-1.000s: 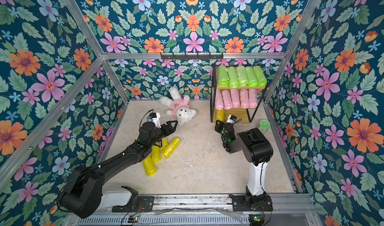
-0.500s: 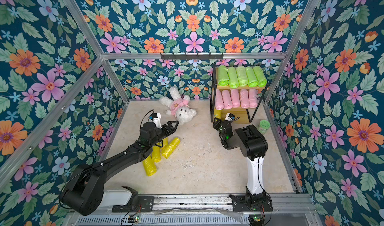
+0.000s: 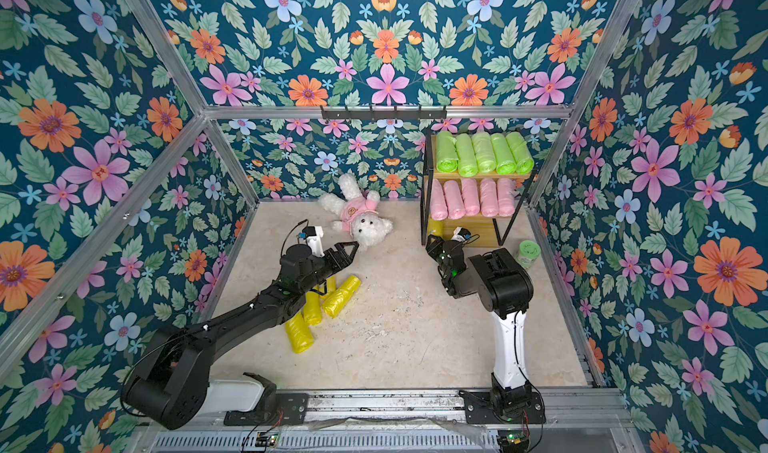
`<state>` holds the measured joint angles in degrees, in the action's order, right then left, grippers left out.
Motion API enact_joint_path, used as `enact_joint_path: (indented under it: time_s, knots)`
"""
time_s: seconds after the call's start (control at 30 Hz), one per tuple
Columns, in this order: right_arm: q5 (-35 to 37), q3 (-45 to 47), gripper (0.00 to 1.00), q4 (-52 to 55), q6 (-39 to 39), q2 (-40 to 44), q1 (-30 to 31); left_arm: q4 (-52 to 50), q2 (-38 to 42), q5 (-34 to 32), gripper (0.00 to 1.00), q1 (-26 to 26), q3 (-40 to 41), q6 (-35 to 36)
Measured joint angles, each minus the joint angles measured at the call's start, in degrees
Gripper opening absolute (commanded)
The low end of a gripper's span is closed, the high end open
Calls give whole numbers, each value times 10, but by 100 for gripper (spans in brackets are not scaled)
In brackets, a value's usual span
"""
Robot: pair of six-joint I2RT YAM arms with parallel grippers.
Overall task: Sort the rolls of trash bags by color and place them on the shelf
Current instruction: Place the roll of trash bags on the shelf.
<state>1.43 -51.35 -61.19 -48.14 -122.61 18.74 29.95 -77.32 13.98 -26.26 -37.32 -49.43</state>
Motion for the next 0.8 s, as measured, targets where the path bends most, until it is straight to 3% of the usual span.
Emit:
enact_joint_path:
  time_s: [0.23,0.53,0.8]
  knots:
    - [-2,3,61,-12,-9,0,-8,0,0,3,84,0,0,0]
    - [-13,-8,44,-12,-14,-5,-14,0,-1,9,84,0,0,0]
    - [-34,-20,38,-27,-14,-23,-14,0,-5,13,84,1,-6,0]
